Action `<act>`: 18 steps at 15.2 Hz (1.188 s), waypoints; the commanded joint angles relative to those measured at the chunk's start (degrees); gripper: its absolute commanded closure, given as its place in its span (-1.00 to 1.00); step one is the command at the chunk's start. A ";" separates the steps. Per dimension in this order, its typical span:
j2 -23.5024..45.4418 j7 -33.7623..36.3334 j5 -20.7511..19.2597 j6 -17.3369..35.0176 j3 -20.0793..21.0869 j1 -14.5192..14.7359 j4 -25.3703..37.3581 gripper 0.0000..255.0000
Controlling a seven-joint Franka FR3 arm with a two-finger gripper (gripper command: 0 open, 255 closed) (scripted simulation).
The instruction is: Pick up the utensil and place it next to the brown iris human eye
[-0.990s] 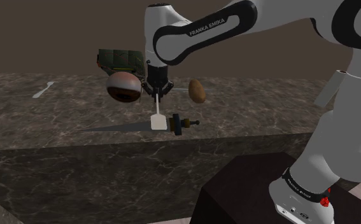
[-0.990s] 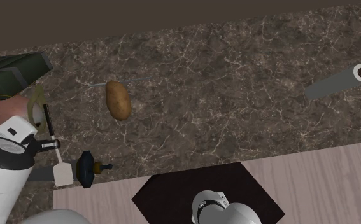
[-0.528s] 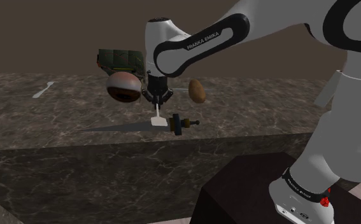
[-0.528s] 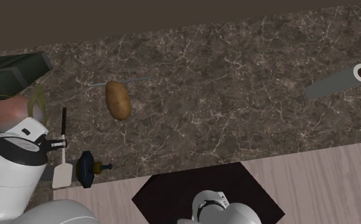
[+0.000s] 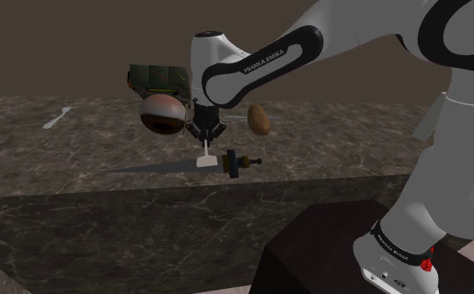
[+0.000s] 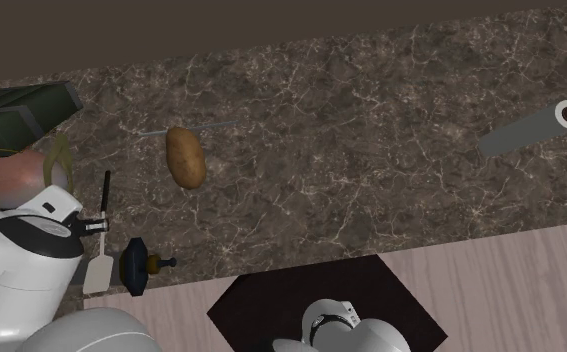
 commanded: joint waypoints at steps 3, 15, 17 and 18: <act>0.30 0.05 0.02 0.04 0.05 0.07 -0.38 1.00; -3.13 -0.48 0.85 -6.19 0.40 0.09 2.45 -1.00; -3.12 -0.48 0.85 -6.19 0.40 0.09 2.46 -1.00; -3.12 -0.48 0.85 -6.19 0.40 0.09 2.46 -1.00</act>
